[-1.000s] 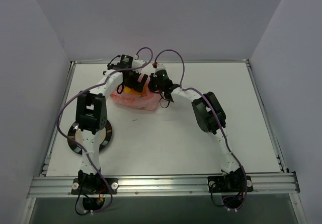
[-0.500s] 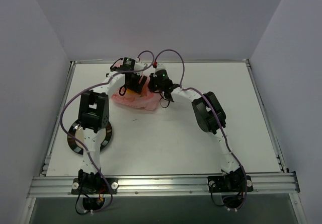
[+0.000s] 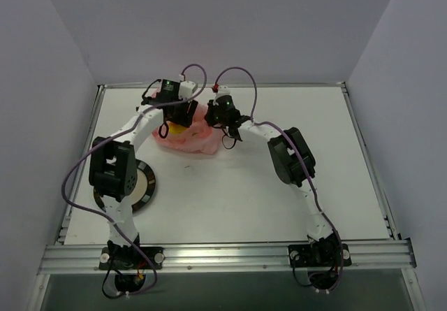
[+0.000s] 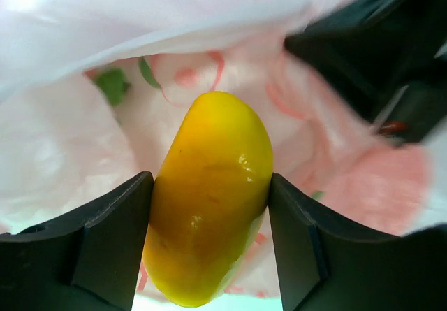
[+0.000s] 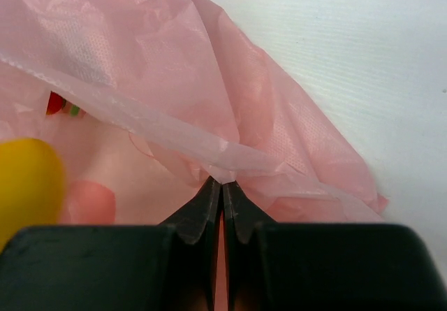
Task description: Take the fake fruits out of the plastic bag
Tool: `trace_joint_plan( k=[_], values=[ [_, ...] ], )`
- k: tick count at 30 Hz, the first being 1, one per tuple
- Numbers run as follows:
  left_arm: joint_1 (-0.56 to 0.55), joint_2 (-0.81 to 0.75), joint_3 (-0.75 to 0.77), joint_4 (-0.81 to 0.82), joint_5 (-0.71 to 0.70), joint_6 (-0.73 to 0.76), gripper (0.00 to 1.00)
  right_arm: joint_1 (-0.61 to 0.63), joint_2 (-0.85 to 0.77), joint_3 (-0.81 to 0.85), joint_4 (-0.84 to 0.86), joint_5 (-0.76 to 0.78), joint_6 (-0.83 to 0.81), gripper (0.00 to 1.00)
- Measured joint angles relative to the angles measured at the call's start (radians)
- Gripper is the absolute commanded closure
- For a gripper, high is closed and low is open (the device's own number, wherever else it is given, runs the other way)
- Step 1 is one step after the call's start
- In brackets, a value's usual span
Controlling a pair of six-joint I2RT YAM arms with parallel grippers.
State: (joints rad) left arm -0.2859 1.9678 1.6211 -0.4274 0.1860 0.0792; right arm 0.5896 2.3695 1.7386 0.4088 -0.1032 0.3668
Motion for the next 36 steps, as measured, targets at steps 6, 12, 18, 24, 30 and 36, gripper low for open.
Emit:
trace_joint_plan(
  k=[6,12,18,24,30,36],
  values=[
    [0.000,-0.291,-0.117,0.120,-0.021,-0.139,0.83,0.004,-0.006,-0.017,0.011,-0.010,0.000,1.00],
    [0.004,-0.647,-0.359,0.163,-0.226,-0.347,0.79,0.020,-0.010,-0.032,0.014,-0.016,-0.004,1.00],
    [0.139,-0.961,-0.707,0.056,-0.455,-0.621,0.74,0.054,-0.014,-0.032,0.017,-0.019,-0.010,1.00],
    [0.282,-0.989,-0.921,-0.041,-0.544,-0.802,0.62,0.074,-0.039,-0.040,0.016,-0.021,-0.023,1.00],
    [0.281,-0.949,-1.001,-0.055,-0.586,-0.904,0.27,0.079,-0.060,-0.058,0.017,-0.021,-0.031,1.00],
    [0.281,-0.961,-1.030,-0.044,-0.608,-0.950,0.04,0.079,-0.062,-0.069,0.017,-0.021,-0.039,1.00]
  ],
)
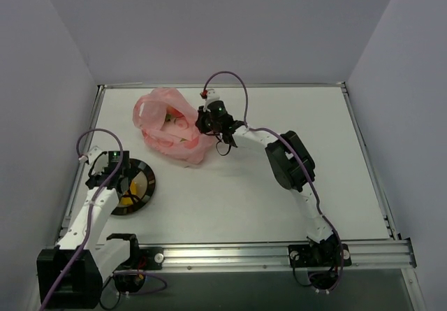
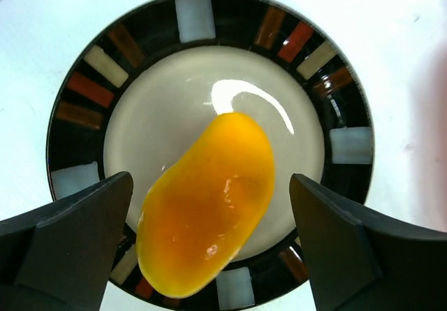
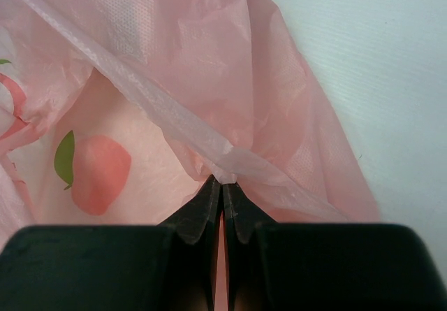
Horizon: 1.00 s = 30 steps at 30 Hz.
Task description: Take the fake fruits out of the plastic bag
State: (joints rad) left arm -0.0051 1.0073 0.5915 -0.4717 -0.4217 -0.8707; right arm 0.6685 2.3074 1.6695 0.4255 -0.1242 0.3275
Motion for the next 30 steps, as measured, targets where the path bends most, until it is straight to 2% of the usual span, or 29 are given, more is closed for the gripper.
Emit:
trace_joint_plan(
  k=[3,4,5,6,7,10,11,16,19,20,22,23,28,30],
  values=[
    [0.000,-0.051,0.001,0.007,-0.002,0.000,0.04,0.000,0.000,0.000,0.000,0.000,-0.004,1.00],
    [0.000,-0.072,0.001,0.007,-0.002,0.003,0.07,0.000,0.000,0.000,0.000,0.000,-0.006,1.00],
    [0.000,-0.093,0.004,0.006,-0.002,0.004,0.13,0.000,0.000,0.000,0.000,0.000,-0.007,1.00],
    [-0.007,-0.111,0.010,0.003,-0.002,0.007,0.27,0.000,0.000,0.000,0.000,0.000,-0.007,1.00],
    [-0.019,-0.126,0.019,0.004,-0.006,0.011,0.35,0.000,0.000,0.000,0.000,0.000,-0.008,1.00],
    [-0.098,-0.145,0.077,0.012,-0.009,0.043,0.48,0.000,-0.002,0.000,0.000,0.000,-0.011,1.00],
    [-0.135,-0.134,0.107,0.021,-0.010,0.056,0.49,0.000,-0.003,0.000,0.000,0.000,-0.011,1.00],
    [-0.287,0.089,0.344,0.106,0.046,0.150,0.52,-0.004,-0.008,0.000,0.000,0.001,-0.009,1.00],
    [-0.330,0.286,0.493,0.171,0.099,0.215,0.61,-0.010,-0.009,0.000,0.001,0.008,-0.002,1.00],
    [-0.338,0.348,0.534,0.186,0.118,0.236,0.69,-0.013,-0.010,0.001,0.002,0.010,0.002,1.00],
    [-0.343,0.475,0.616,0.198,0.148,0.274,0.74,-0.020,-0.010,0.002,0.004,0.018,0.013,1.00],
    [-0.342,0.531,0.655,0.197,0.159,0.294,0.81,-0.024,-0.010,0.002,0.006,0.023,0.019,1.00],
    [-0.340,0.777,0.833,0.182,0.196,0.373,0.82,-0.049,-0.011,0.004,0.021,0.036,0.063,1.00],
    [-0.338,0.865,0.912,0.166,0.205,0.397,0.80,-0.061,-0.011,0.009,0.027,0.039,0.084,1.00]
  ],
)
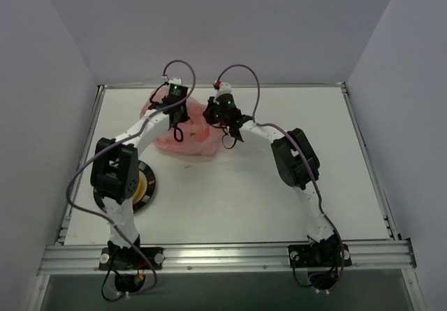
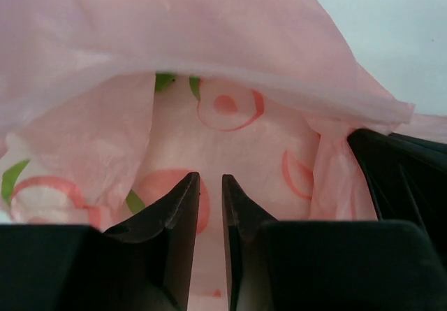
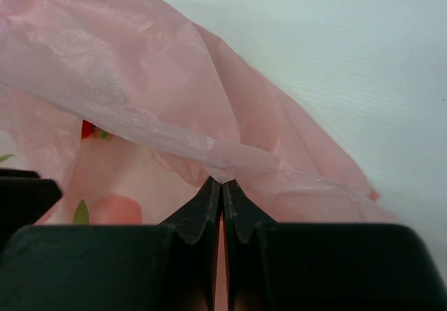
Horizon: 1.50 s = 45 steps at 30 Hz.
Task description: Take the fake fruits out of the plastic bag
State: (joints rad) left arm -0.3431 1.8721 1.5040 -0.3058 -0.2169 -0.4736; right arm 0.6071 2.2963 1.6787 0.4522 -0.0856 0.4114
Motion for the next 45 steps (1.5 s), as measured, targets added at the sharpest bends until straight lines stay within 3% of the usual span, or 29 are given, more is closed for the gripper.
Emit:
trace_joint_plan(
  k=[2,3,4,10,11,14,22,28,30,33,34,37,41,45],
  values=[
    [0.002,0.069,0.070,-0.004,0.006,0.019,0.75,-0.006,0.000,0.010,0.002,0.000,0.015,1.00],
    [0.002,0.101,0.102,-0.008,0.007,0.027,0.69,-0.011,0.000,0.015,0.003,-0.001,0.021,1.00],
    [0.004,0.132,0.137,-0.011,0.007,0.035,0.56,-0.013,0.000,0.020,0.006,0.000,0.029,1.00],
    [0.023,0.282,0.299,-0.019,0.000,0.088,0.29,-0.023,0.000,0.045,0.014,-0.012,0.053,1.00],
    [0.027,0.298,0.313,-0.018,-0.002,0.098,0.19,-0.023,0.000,0.048,0.015,-0.017,0.055,1.00],
    [0.037,0.335,0.342,-0.006,-0.007,0.130,0.04,-0.023,0.000,0.058,0.015,-0.034,0.060,1.00],
    [0.041,0.421,0.438,0.093,-0.042,0.235,0.06,-0.023,0.018,0.076,0.020,-0.089,0.060,1.00],
    [0.043,0.600,0.638,0.132,-0.007,0.279,0.06,-0.026,0.055,0.077,0.037,-0.115,0.058,1.00],
    [0.043,0.647,0.679,0.135,0.002,0.283,0.00,-0.026,0.065,0.077,0.036,-0.125,0.054,1.00],
    [0.045,0.679,0.690,0.139,0.014,0.284,0.30,-0.026,0.074,0.077,0.035,-0.138,0.048,1.00],
    [0.045,0.681,0.689,0.142,0.018,0.282,0.48,-0.027,0.074,0.077,0.035,-0.144,0.045,1.00],
    [0.045,0.645,0.612,0.211,0.028,0.277,0.68,-0.032,0.074,0.077,0.038,-0.160,0.040,1.00],
    [0.045,0.494,0.359,0.318,0.026,0.249,0.79,-0.037,0.074,0.075,0.039,-0.180,0.034,1.00],
    [0.045,0.303,0.105,0.404,0.006,0.193,0.82,-0.038,0.074,0.054,0.049,-0.196,0.023,1.00]
  ],
)
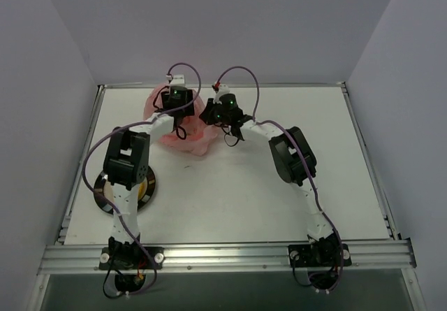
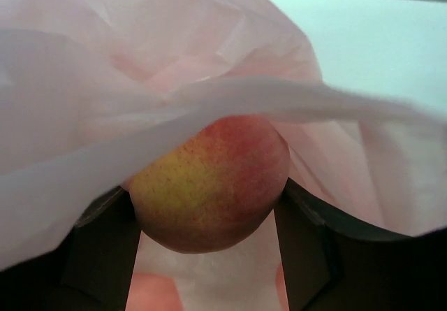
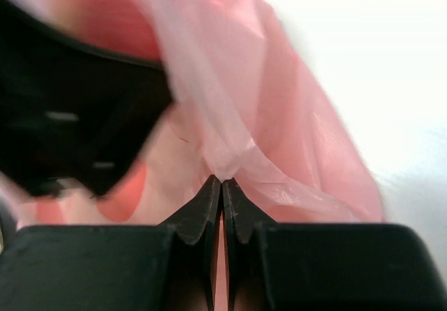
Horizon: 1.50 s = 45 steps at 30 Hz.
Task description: Take the fake fruits out of the plastic bag
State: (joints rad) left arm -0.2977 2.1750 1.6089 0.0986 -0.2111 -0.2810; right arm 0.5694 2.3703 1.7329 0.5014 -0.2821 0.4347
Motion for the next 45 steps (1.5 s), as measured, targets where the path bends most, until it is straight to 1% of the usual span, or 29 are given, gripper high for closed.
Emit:
trace_joint_plan(
  k=[4,7,8,9,11,15,19,22,26,29,31,32,33,35,36,39,43,45],
  values=[
    [-0.004,-0.195,-0.204,0.077,-0.017,-0.076,0.81,-0.001,0.000,-0.025,-0.007,-0.024,-0.028,1.00],
    [-0.011,-0.319,-0.312,0.098,-0.016,-0.131,0.80,-0.001,-0.001,-0.026,-0.019,-0.033,-0.048,1.00],
    [-0.014,-0.350,-0.338,0.100,-0.013,-0.150,0.79,-0.001,-0.001,-0.026,-0.020,-0.034,-0.053,1.00],
    [-0.018,-0.377,-0.363,0.100,-0.011,-0.166,0.75,-0.001,-0.001,-0.026,-0.021,-0.034,-0.055,1.00],
    [-0.023,-0.432,-0.419,0.099,0.006,-0.198,0.71,-0.001,-0.001,-0.026,-0.024,-0.034,-0.057,1.00],
    [-0.029,-0.500,-0.481,0.045,0.057,-0.241,0.69,0.000,-0.001,-0.026,-0.035,-0.033,-0.056,1.00],
    [-0.029,-0.549,-0.506,-0.023,0.075,-0.269,0.74,0.011,-0.006,-0.032,-0.042,-0.027,-0.055,1.00],
    [-0.029,-0.616,-0.556,-0.080,0.072,-0.288,0.74,0.027,-0.029,-0.069,-0.042,-0.012,-0.060,1.00],
    [-0.027,-0.660,-0.605,-0.129,0.101,-0.301,0.60,0.057,-0.060,-0.116,-0.042,0.011,-0.065,1.00],
    [-0.025,-0.632,-0.609,-0.156,0.148,-0.303,0.56,0.074,-0.070,-0.137,-0.042,0.029,-0.065,1.00],
    [-0.023,-0.612,-0.618,-0.161,0.169,-0.303,0.50,0.084,-0.074,-0.150,-0.042,0.041,-0.065,1.00],
    [-0.023,-0.602,-0.624,-0.164,0.174,-0.304,0.46,0.085,-0.075,-0.156,-0.042,0.047,-0.065,1.00],
    [-0.023,-0.593,-0.628,-0.170,0.176,-0.304,0.35,0.086,-0.076,-0.161,-0.041,0.053,-0.065,1.00],
    [-0.023,-0.576,-0.632,-0.173,0.177,-0.303,0.28,0.085,-0.079,-0.175,-0.041,0.065,-0.065,1.00],
    [-0.023,-0.570,-0.634,-0.175,0.177,-0.303,0.21,0.085,-0.081,-0.182,-0.041,0.071,-0.065,1.00],
    [-0.023,-0.564,-0.635,-0.178,0.167,-0.303,0.09,0.084,-0.093,-0.203,-0.041,0.087,-0.065,1.00],
    [-0.023,-0.569,-0.640,-0.177,0.150,-0.303,0.03,0.080,-0.115,-0.217,-0.041,0.100,-0.065,1.00],
    [-0.025,-0.586,-0.650,-0.178,0.138,-0.303,0.03,0.076,-0.126,-0.220,-0.040,0.105,-0.065,1.00]
  ],
)
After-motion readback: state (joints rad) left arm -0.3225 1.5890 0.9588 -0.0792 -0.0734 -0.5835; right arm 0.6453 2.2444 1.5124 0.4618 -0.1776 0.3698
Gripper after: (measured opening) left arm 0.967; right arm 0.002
